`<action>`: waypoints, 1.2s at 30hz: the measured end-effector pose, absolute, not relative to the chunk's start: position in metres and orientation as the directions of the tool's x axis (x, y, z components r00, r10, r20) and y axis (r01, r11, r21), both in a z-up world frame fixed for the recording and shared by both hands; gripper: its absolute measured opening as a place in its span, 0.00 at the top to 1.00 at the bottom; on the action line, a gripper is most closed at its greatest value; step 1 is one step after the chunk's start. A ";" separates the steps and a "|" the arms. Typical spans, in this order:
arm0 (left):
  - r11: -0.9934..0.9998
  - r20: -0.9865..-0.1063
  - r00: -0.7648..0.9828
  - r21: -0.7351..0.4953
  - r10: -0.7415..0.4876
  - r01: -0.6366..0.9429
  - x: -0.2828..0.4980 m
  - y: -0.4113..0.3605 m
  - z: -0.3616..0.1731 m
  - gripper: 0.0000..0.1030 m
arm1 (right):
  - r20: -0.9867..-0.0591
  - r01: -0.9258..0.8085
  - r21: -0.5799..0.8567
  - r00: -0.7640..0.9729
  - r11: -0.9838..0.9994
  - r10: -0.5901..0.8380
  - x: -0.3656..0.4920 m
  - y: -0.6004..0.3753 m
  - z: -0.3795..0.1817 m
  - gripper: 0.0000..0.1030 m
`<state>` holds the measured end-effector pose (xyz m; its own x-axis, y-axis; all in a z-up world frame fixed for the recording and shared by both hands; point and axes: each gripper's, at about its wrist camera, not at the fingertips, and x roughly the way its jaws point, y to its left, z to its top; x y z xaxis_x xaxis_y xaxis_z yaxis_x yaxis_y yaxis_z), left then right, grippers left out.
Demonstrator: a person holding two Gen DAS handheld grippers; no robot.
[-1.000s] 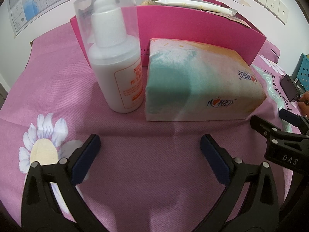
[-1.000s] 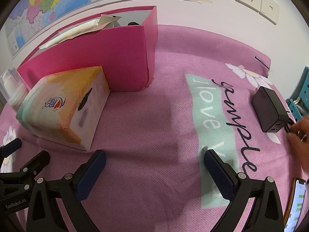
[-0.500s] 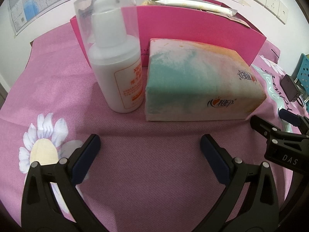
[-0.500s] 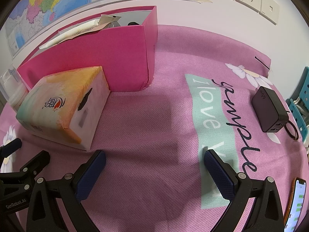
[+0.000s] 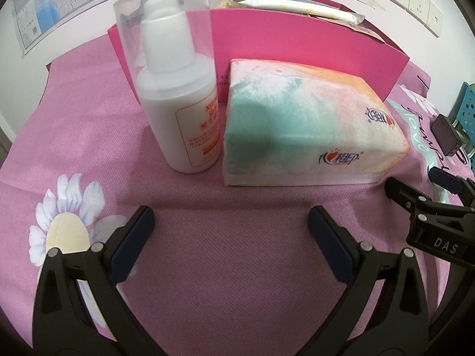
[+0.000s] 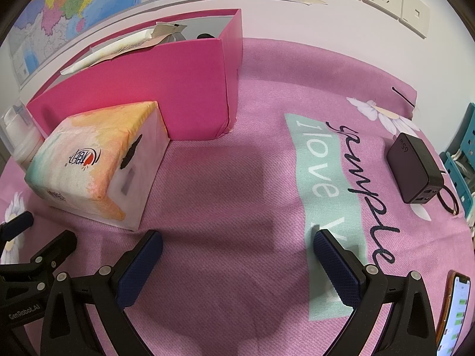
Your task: Organize soft objects
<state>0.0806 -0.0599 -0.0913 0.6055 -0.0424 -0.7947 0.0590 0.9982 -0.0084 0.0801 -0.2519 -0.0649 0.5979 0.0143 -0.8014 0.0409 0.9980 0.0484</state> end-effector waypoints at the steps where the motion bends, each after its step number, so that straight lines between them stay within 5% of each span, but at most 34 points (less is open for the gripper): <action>1: 0.998 -0.795 0.606 -0.008 -0.042 0.059 0.081 -0.060 -0.091 0.00 | -0.801 0.041 0.049 0.598 0.998 0.014 0.080 -0.252 -0.065 0.00; 36: 0.998 -0.795 0.606 -0.009 -0.042 0.058 0.080 -0.060 -0.091 0.00 | -0.838 0.001 0.038 0.545 0.999 0.031 0.082 -0.247 -0.064 0.00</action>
